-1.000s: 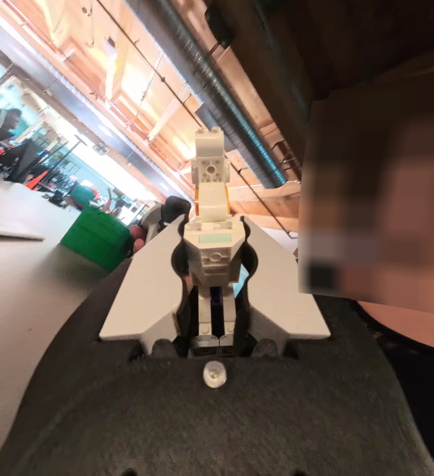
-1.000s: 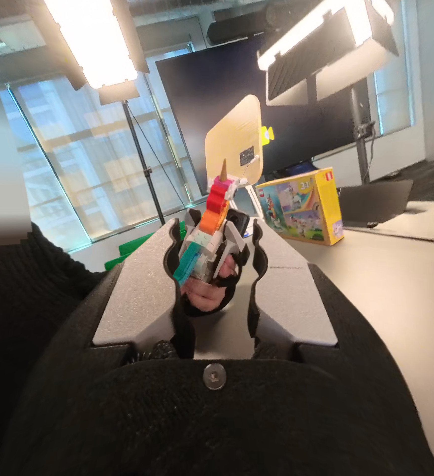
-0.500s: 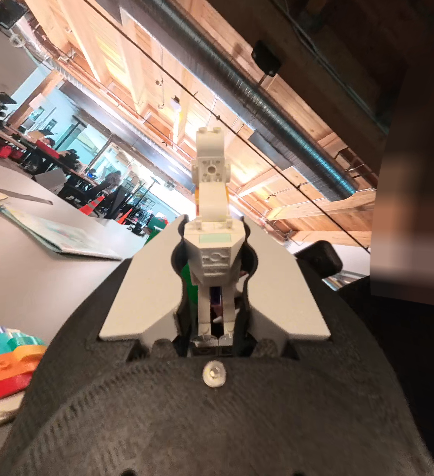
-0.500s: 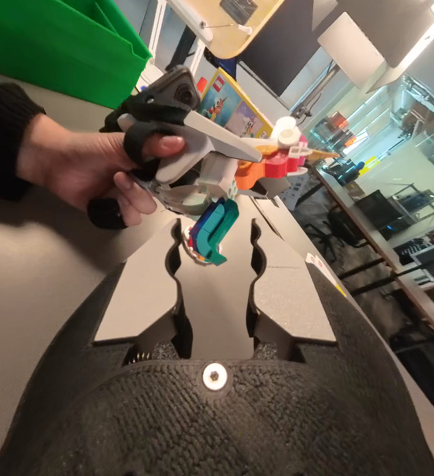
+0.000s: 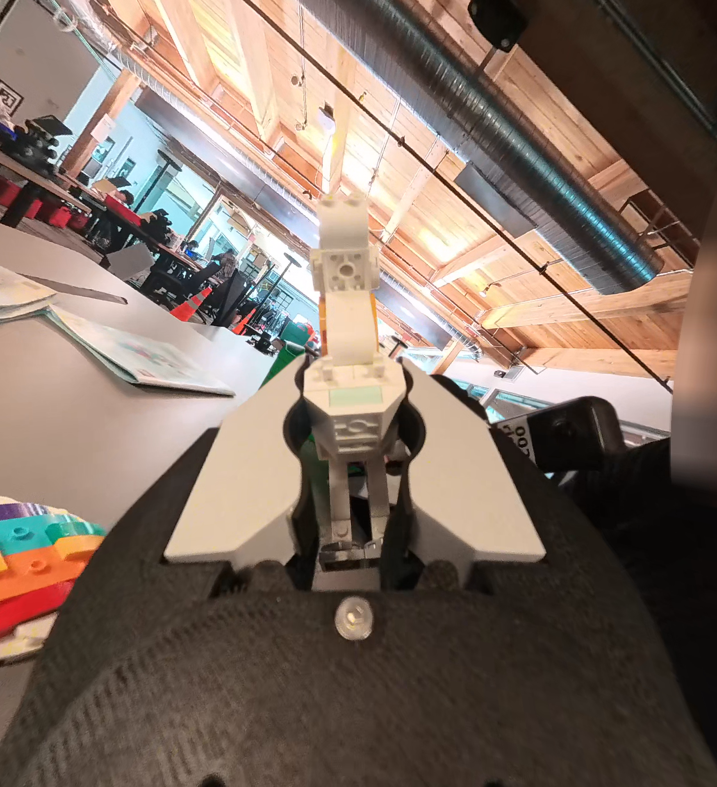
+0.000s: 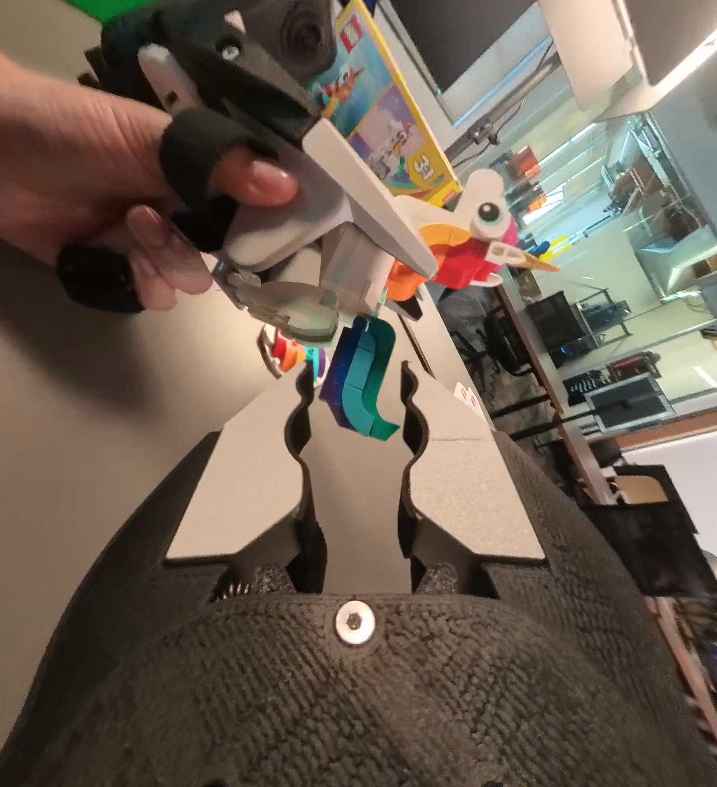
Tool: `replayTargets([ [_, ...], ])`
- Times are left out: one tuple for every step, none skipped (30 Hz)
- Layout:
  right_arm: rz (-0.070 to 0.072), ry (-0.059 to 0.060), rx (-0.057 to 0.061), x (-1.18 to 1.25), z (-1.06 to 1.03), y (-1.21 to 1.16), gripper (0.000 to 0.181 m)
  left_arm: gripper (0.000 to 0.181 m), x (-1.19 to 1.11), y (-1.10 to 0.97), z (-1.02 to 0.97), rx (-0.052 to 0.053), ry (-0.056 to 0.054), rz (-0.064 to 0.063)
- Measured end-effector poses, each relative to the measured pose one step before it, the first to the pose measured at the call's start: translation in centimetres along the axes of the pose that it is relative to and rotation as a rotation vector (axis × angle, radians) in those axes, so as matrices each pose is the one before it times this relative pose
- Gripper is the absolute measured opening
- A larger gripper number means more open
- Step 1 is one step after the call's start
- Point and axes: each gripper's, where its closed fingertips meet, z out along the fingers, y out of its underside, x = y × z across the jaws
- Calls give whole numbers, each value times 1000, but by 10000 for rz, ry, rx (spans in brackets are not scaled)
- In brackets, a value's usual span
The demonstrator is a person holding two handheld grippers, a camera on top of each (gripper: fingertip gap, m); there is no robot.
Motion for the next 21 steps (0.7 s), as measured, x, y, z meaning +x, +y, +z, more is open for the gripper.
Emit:
replayTargets([
  [-108, 56, -161, -37, 116, 176, 38, 38, 49, 236, 119, -125, 3, 32],
  [-25, 5, -89, -57, 65, 86, 36, 38, 56, 313, 130, -183, -6, 72],
  [32, -65, -39, -133, 40, 34, 34, 38, 61, 300, 149, -180, -30, 142],
  [32, -101, -57, -172, 45, 64, 32, 38, 114, 292, 165, -177, -11, 150],
  [8, -3, -107, -33, 32, 152, 32, 38, 58, 182, 130, -122, -58, 161],
  [-18, 72, -104, 106, 28, 168, 31, 38, -74, 141, 62, -121, -121, 173],
  [16, 86, -93, 147, 18, 150, 30, 38, -65, 121, 20, -104, -91, 99],
  [70, 93, -91, 190, 8, 143, 28, 38, -82, 83, 4, -55, -104, 70],
  [91, 94, -85, 225, -2, 167, 26, 38, -99, 93, -6, -36, -112, 71],
  [95, 105, -59, 267, -21, 151, 24, 38, -75, 160, 3, -64, -100, 72],
  [83, 89, -28, 226, -23, 132, 24, 38, -47, 181, 25, -77, -87, 68],
  [46, 46, -15, 138, -22, 117, 23, 39, -10, 164, 34, -94, -62, 75],
  [-6, 52, -15, 83, -7, 90, 23, 39, -8, 131, 48, -92, -59, 89],
  [-57, 75, -21, 78, 0, 57, 23, 39, -54, 104, 39, -92, -67, 93],
  [-82, 80, -15, 66, -10, 11, 23, 40, -81, 144, 38, -107, -74, 45],
  [-76, 74, 1, 30, -2, -39, 23, 44, -131, 214, 63, -145, -82, -25],
  [-68, 42, -4, 10, -7, -29, 23, 47, -147, 263, 63, -171, -72, -63],
  [-71, 42, -22, 6, 13, 23, 23, 48, -30, 212, 54, -134, 12, -62],
  [-74, 43, -43, 10, 29, 73, 23, 47, 4, 100, 22, -70, 23, -41],
  [-64, 15, -68, -7, 49, 126, 23, 39, 1, 36, -18, -38, -8, 21],
  [-17, 4, -36, -11, 70, 125, 23, 39, -144, 107, 21, -80, -121, 24],
])
